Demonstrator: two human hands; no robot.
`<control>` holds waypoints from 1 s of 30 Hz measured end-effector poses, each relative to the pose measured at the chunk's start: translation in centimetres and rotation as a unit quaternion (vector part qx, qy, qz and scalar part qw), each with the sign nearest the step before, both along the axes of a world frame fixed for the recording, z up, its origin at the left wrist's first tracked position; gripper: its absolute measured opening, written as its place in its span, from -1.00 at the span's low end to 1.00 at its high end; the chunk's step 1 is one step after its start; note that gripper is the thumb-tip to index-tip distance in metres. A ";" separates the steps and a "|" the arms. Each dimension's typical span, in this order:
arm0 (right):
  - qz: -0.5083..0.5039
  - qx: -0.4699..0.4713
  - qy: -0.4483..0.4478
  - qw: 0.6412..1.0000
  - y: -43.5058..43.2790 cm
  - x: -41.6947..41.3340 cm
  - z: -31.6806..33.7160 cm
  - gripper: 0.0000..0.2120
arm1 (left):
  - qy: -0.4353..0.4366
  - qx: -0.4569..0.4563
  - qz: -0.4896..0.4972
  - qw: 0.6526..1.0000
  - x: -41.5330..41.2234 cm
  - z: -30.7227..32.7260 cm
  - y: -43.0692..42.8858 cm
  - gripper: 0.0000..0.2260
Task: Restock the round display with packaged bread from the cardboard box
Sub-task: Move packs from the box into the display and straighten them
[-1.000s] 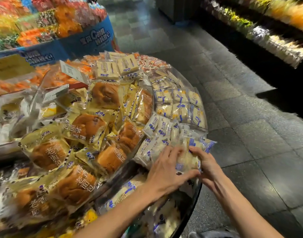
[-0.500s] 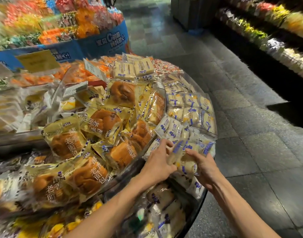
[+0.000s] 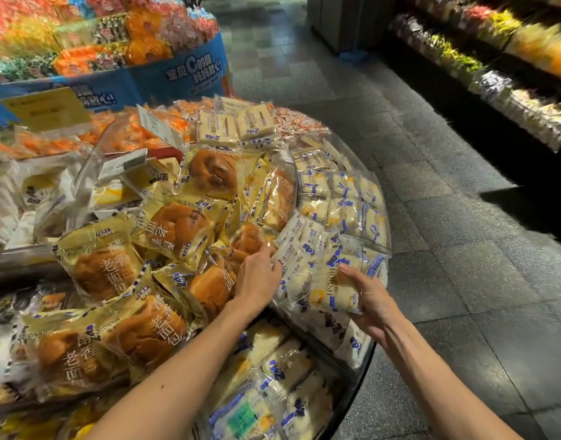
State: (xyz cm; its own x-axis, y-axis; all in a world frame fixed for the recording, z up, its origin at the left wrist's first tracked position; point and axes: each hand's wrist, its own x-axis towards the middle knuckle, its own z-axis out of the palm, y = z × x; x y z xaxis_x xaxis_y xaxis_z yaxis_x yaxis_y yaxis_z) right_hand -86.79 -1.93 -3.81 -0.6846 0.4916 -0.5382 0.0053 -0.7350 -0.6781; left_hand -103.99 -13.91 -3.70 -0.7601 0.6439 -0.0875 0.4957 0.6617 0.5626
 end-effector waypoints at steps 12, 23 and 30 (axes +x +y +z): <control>0.038 -0.011 0.043 0.998 0.0 -0.1 -0.2 -0.38 | 0.085 0.033 -0.074 0.993 -0.3 0.7 -0.8 -0.70; 0.295 0.143 -0.024 0.944 -6.1 -2.3 1.5 -0.39 | -0.163 -0.058 -0.242 0.955 -0.8 6.5 -8.6 -0.44; 0.339 0.169 -0.110 0.919 -8.7 -2.4 0.9 -0.42 | -0.227 -0.020 -0.167 0.959 -0.1 4.1 -15.9 -0.44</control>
State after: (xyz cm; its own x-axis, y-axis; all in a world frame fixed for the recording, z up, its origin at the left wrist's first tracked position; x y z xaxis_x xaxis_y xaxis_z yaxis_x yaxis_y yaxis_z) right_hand -89.16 -10.63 -2.88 -0.7876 0.1571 -0.5959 0.5490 -0.2602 -0.7943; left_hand -104.12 -29.80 0.38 -0.3892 0.8348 -0.3895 0.3946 0.5332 0.7484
